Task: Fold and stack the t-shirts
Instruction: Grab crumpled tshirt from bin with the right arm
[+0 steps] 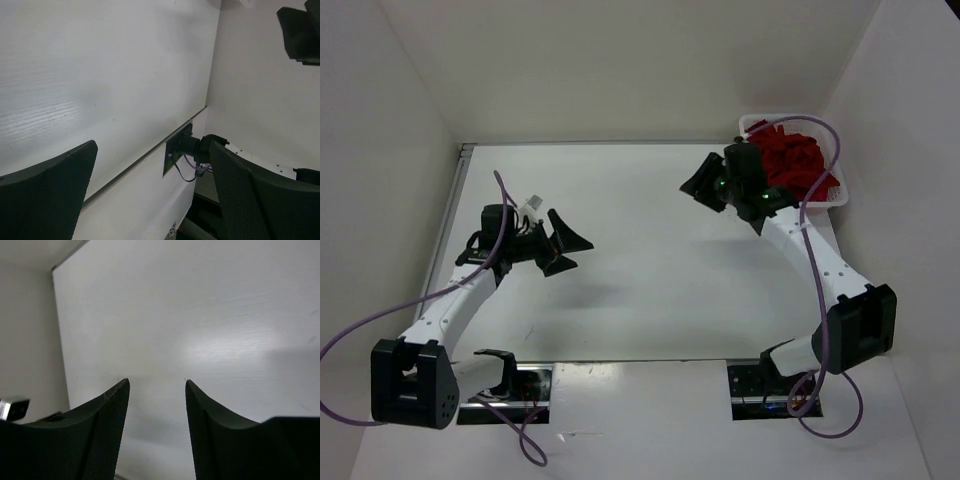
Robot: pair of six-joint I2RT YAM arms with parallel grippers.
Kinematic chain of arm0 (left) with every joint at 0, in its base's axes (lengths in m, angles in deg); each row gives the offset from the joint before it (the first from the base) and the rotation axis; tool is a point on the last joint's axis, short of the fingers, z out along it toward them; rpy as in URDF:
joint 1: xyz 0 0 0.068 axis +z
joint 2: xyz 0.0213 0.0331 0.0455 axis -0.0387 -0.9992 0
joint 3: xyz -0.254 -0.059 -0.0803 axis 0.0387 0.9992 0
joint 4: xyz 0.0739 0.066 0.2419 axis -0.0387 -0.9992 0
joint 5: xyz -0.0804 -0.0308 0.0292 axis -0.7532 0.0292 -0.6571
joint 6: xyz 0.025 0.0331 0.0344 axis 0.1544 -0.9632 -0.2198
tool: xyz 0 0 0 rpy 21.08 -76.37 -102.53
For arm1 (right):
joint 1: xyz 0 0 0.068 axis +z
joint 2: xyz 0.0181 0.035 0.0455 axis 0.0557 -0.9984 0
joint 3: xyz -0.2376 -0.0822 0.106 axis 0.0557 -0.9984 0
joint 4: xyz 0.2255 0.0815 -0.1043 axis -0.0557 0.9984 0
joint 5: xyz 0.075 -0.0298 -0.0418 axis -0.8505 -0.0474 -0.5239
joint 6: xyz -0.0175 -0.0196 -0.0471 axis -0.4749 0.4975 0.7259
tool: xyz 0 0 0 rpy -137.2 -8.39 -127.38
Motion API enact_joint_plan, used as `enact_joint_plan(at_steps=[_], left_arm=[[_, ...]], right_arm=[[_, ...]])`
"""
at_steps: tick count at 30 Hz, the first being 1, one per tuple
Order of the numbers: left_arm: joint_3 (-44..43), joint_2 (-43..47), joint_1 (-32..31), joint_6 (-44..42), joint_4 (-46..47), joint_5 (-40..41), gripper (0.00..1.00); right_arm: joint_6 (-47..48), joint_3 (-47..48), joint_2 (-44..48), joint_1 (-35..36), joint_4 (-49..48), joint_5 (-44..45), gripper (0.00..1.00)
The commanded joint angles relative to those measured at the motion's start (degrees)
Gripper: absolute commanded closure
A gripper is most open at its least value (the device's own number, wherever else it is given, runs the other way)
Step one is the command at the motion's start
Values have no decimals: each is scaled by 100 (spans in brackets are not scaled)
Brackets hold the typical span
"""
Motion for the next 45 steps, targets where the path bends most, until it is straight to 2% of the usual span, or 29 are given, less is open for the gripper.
enact_joint_plan(at_steps=[1, 4, 5, 6, 7, 9, 11, 12, 13, 16, 17, 18, 19, 21, 22, 24, 25, 29, 33, 40, 42, 44, 45], left_arm=[[-271, -138, 97, -450, -37, -427, 0], [-517, -191, 98, -775, -187, -551, 0], [-569, -191, 98, -828, -248, -551, 0], [-570, -191, 98, -881, -249, -551, 0], [-622, -191, 98, -881, -197, -551, 0], [-718, -252, 98, -968, -196, -831, 15], [-781, -305, 98, -1022, -319, -964, 16], [-851, -253, 98, -1022, -319, -1130, 17], [-851, -200, 98, -1022, -319, -1131, 24], [-711, 11, -34, -960, -267, -904, 46], [-589, 98, -34, -960, -267, -824, 60], [-588, 195, -34, -960, -267, -824, 65], [-518, 256, -34, -960, -328, -763, 67], [-456, 432, -34, -960, -328, -710, 67], [-403, 433, -34, -960, -328, -709, 67], [-333, 555, -34, -908, -328, -709, 61], [-254, 556, -34, -908, -328, -709, 53], [-114, 661, -34, -715, -188, -709, 37], [-60, 801, -34, -714, -257, -552, 30], [-7, 1092, 71, -767, -829, 310, 29], [-182, 1014, 124, -819, -943, 476, 29], [-471, 846, 124, -881, -1074, 679, 29], [-543, 794, 124, -881, -1075, 732, 29]], right_arm=[[447, 382, 35, -647, 541, 451, 46], [570, 505, 88, -1148, 602, 697, 48], [640, 636, 36, -1245, 655, 802, 59], [693, 724, -95, -1481, 777, 803, 64], [807, 829, -201, -1614, 866, 899, 78], [904, 1162, -438, -1991, 1076, 979, 88], [966, 1322, -746, -2194, 1200, 1119, 95], [1018, 1453, -825, -2308, 1261, 1320, 96], [1019, 1507, -887, -2544, 1262, 1322, 96], [1176, 1507, -958, -2827, 1043, 1681, 95], [1177, 1507, -1010, -2915, 920, 1734, 95], [1177, 1585, -1080, -2994, 919, 1735, 92], [1238, 1647, -1177, -3073, 919, 1622, 85], [1291, 1884, -1528, -3127, 998, 1560, 68], [1291, 1937, -1633, -3127, 998, 1559, 55], [1291, 1999, -1862, -3179, 920, 1446, 47], [1291, 2147, -1933, -3180, 919, 1445, 42], [1291, 2612, -2442, -3180, 902, 1445, 42], [1151, 2904, -2847, -3241, 1033, 1673, 45], [1028, 2773, -3031, -3241, 1174, 2148, 45], [1089, 2773, -3084, -3241, 1104, 2095, 48], [1089, 2834, -3146, -3241, 1052, 2043, 54], [1089, 2834, -3146, -3241, 1051, 1990, 61]])
